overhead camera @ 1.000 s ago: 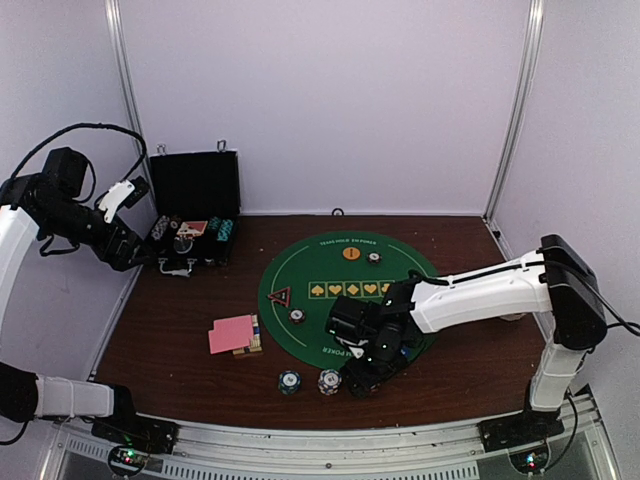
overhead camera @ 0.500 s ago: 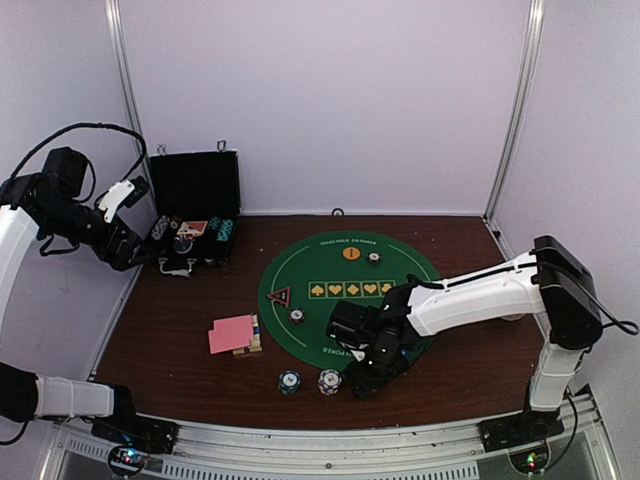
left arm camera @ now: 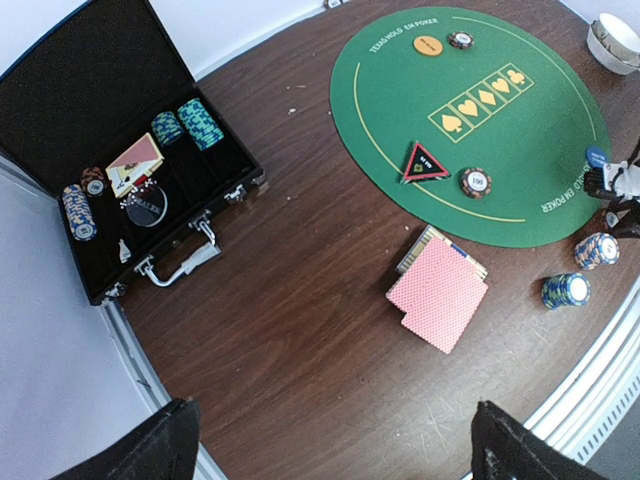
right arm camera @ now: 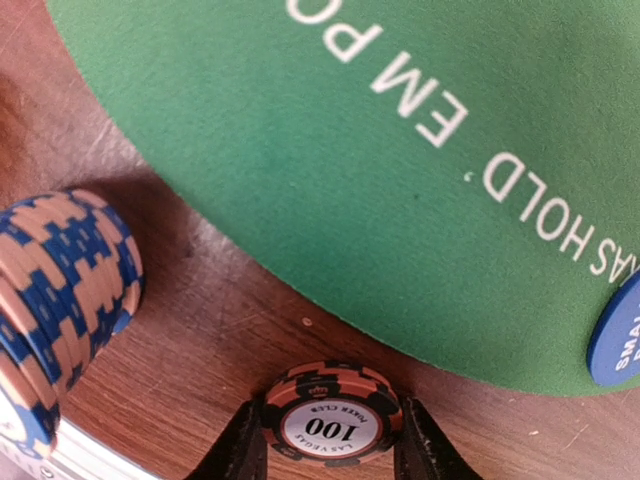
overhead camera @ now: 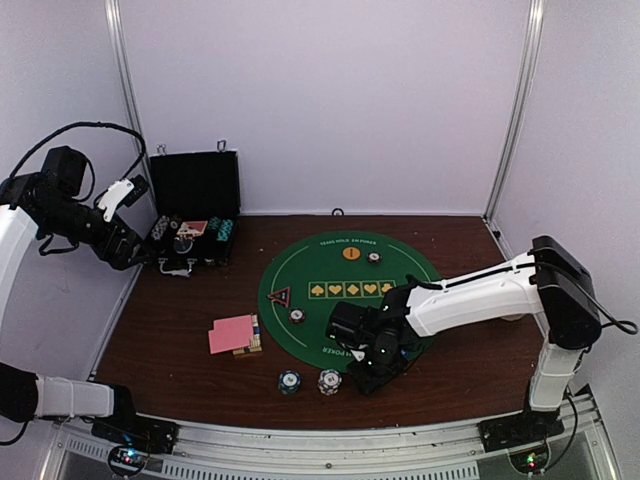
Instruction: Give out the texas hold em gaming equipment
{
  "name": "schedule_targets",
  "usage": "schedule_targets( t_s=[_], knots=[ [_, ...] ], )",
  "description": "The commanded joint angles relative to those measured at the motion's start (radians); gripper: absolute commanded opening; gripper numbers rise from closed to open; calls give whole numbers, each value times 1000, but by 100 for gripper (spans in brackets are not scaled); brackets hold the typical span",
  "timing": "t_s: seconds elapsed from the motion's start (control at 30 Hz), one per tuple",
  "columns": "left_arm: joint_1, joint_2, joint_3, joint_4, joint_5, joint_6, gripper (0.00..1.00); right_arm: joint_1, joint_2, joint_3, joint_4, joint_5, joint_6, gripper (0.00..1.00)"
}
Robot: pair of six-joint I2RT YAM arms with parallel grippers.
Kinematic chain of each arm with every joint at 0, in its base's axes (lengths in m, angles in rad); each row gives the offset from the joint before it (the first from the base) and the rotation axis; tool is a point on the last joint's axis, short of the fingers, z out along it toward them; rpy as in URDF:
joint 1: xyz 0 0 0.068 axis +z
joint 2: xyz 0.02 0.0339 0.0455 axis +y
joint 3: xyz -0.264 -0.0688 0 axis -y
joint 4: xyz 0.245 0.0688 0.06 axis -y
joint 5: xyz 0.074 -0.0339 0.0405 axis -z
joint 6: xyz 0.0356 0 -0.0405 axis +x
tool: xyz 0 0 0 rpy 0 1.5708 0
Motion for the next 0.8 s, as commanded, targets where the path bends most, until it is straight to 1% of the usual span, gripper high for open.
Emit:
schedule_targets(
  t_s=[0.0, 0.13, 0.33, 0.57, 0.77],
  knots=[
    [6, -1, 23, 3, 21, 7, 98, -2, -20, 7, -16, 34, 2, 31],
    [6, -3, 27, 4, 21, 6, 98, -6, -55, 38, -60, 47, -4, 24],
    [6, -7, 28, 3, 20, 5, 98, -50, -132, 87, -128, 71, -15, 22],
    [6, -8, 34, 1, 19, 7, 97, -186, -209, 84, -167, 95, -53, 22],
    [6, -13, 28, -1, 25, 8, 98, -351, -231, -2, -108, 138, -63, 22]
  ],
)
